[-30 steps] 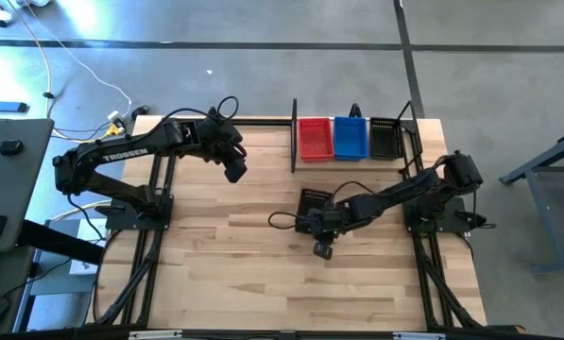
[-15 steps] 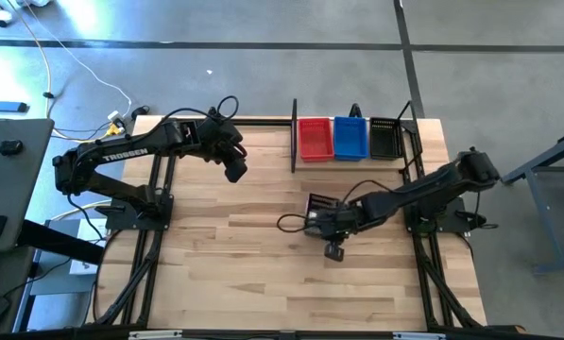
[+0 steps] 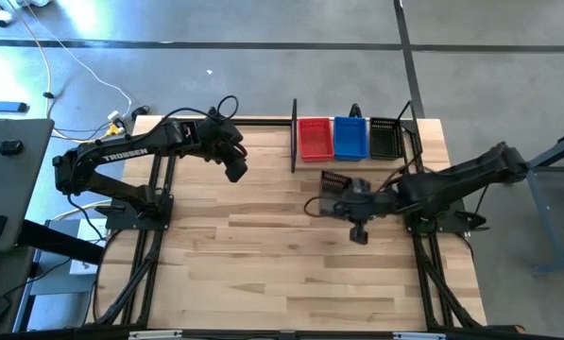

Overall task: Stack baskets on shelf by color
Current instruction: Stack the black bin on the other black bins on the shelf

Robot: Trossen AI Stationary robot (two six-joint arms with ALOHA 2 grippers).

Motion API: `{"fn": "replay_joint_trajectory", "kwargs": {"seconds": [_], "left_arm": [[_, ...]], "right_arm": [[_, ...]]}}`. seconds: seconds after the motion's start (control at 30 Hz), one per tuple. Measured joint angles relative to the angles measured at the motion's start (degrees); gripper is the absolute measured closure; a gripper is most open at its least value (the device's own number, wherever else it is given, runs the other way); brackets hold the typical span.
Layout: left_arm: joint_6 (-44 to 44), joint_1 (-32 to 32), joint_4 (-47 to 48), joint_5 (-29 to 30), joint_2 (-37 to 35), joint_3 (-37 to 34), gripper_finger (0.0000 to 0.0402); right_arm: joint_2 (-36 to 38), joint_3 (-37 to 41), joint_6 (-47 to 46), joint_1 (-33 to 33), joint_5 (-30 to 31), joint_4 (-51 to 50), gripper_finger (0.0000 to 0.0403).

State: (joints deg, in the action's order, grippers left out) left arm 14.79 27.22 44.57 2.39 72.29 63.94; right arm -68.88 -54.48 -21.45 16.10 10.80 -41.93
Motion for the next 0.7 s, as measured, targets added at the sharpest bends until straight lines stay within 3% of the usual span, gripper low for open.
{"fn": "replay_joint_trajectory", "kwargs": {"seconds": [0.37, 0.7], "left_arm": [[0.0, 0.0, -2.9, 0.2, 0.0, 0.0, 0.0287], [0.0, 0.0, -2.9, 0.4, 0.0, 0.0, 0.0287]], "right_arm": [[13.7, 0.0, 10.6, -4.0, 10.6, -10.7, 0.0403], [20.2, 0.0, 25.4, -14.0, 16.2, -23.7, 0.0403]]}}
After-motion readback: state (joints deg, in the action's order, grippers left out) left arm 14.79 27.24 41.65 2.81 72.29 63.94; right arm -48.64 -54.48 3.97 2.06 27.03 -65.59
